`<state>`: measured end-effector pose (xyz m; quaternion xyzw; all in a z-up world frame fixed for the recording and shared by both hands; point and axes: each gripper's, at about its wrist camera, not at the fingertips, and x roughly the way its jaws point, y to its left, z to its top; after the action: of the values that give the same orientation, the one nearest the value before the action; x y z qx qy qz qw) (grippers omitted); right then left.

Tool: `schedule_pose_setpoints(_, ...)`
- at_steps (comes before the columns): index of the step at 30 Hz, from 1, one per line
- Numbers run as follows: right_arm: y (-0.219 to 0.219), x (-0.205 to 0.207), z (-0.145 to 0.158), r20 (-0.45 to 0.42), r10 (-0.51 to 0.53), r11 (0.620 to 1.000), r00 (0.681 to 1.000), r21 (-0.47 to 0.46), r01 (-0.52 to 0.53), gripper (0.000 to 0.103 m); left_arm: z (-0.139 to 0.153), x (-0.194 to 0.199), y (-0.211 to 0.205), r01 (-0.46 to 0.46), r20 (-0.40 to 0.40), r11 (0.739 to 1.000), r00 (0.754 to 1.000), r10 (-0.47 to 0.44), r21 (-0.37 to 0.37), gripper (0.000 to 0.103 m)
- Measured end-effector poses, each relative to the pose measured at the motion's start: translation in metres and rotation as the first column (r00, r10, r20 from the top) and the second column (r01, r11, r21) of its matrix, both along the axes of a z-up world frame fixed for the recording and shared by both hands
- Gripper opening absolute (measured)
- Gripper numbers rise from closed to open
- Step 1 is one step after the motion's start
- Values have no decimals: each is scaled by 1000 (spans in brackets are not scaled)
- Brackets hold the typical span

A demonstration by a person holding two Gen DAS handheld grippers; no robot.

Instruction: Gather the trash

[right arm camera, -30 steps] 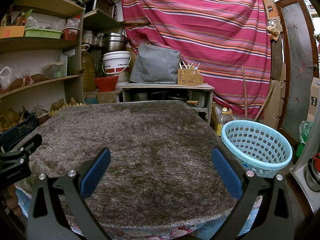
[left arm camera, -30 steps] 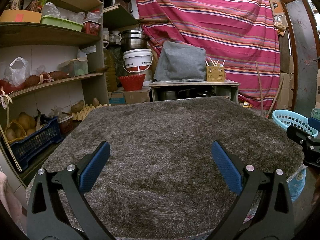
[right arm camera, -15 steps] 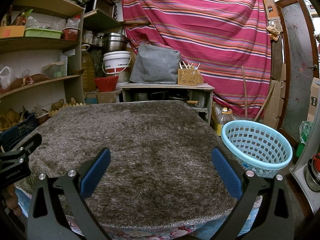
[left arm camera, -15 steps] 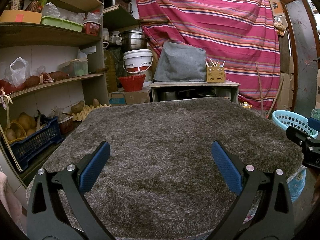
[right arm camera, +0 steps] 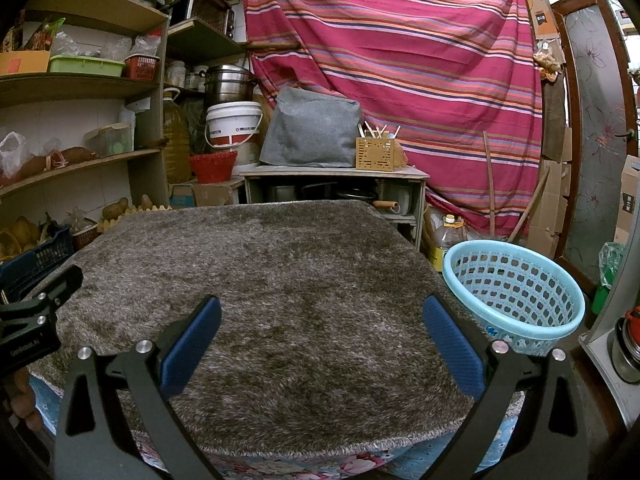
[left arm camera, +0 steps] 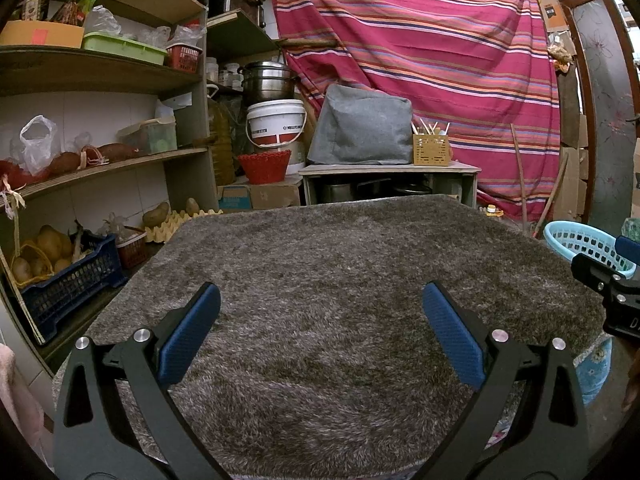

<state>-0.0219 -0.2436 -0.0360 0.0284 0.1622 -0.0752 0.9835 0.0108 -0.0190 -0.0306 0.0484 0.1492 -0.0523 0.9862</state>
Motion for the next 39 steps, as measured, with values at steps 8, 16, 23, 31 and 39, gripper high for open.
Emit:
schedule_pose_setpoints(8, 0, -1, 0, 0, -1, 1000, 1000, -1, 1, 99, 0, 0, -1, 0, -1, 1000, 1000, 0, 0, 98)
schedule_pose_setpoints(16, 0, -1, 0, -1, 0, 1000, 1000, -1, 0, 99, 1, -1, -2, -2, 2, 1000, 1000, 2, 2, 98)
schedule_pose_setpoints(23, 0, -1, 0, -1, 0, 1000, 1000, -1, 0, 99, 1, -1, -2, -2, 2, 1000, 1000, 2, 2, 98)
schedule_pose_setpoints(31, 0, -1, 0, -2, 0, 1000, 1000, -2, 0, 99, 1, -1, -2, -4, 4, 1000, 1000, 4, 3, 98)
schedule_pose_setpoints(39, 1, 0, 0, -2, 0, 1000, 1000, -1, 0, 99, 1, -1, -3, -3, 6, 1000, 1000, 3, 4, 98)
